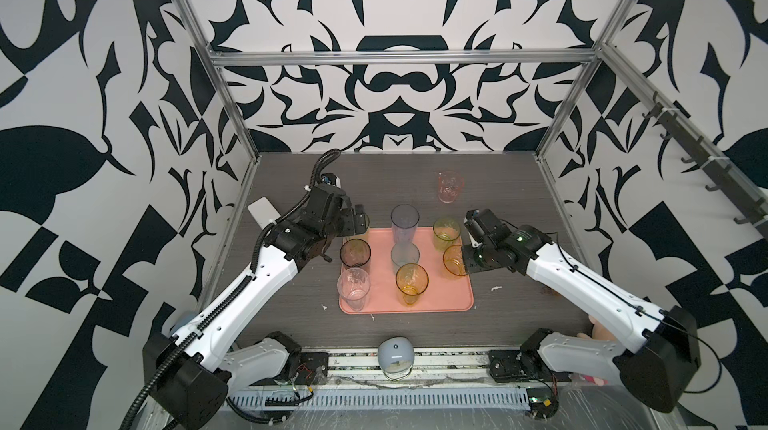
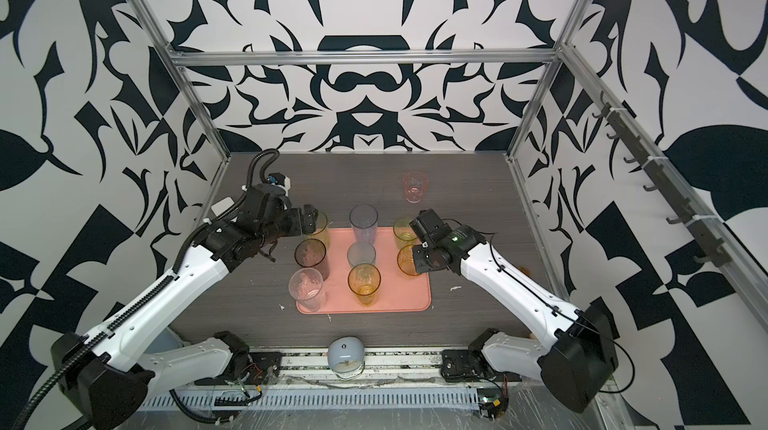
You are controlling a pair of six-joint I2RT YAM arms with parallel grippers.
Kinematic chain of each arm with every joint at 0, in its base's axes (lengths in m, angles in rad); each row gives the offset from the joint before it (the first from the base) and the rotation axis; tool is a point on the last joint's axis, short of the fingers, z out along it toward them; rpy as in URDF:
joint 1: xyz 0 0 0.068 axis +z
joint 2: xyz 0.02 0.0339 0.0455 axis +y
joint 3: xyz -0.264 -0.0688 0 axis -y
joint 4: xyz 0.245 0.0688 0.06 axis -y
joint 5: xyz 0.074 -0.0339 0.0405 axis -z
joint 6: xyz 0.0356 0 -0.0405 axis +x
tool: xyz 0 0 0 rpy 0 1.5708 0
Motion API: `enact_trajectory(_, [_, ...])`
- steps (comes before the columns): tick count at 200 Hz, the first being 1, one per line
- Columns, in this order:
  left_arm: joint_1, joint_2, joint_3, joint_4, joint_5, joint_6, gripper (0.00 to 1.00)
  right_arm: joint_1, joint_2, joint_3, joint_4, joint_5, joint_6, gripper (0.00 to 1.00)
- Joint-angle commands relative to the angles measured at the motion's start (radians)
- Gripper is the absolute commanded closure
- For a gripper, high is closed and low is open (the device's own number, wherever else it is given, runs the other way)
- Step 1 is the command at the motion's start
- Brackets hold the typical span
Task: Place the glasses into the tray
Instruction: 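Lower the yellow glass onto the tray's nearer corner and open the right gripper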
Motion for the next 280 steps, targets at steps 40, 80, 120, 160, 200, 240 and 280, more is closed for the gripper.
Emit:
enact_trajectory(40, [0.004,-0.002,-0.004,0.011,-0.007,-0.01,0.01,0.003,0.034,-0.024,0.067,0.015,0.013,1.0])
enact_trajectory(80, [0.004,-0.001,-0.009,0.012,-0.007,-0.011,0.0,0.003,0.06,-0.032,0.081,0.025,0.012,1.0])
enact_trajectory(120, [0.003,0.0,-0.009,0.013,-0.007,-0.01,0.0,0.003,0.086,-0.032,0.095,0.029,0.015,1.0])
enact_trajectory(160, [0.004,0.001,-0.007,0.011,-0.009,-0.005,0.01,0.003,0.108,-0.034,0.103,0.04,0.02,1.0])
enact_trajectory(200, [0.004,-0.001,-0.01,0.008,-0.011,-0.005,0.01,0.003,0.12,-0.032,0.112,0.045,0.021,1.0])
enact_trajectory(240, [0.004,-0.001,-0.012,0.008,-0.011,-0.005,0.0,0.003,0.139,-0.032,0.12,0.043,0.019,1.0])
enact_trajectory(280, [0.004,-0.001,-0.015,0.003,-0.017,-0.005,0.01,0.003,0.139,-0.037,0.128,0.037,0.018,1.0])
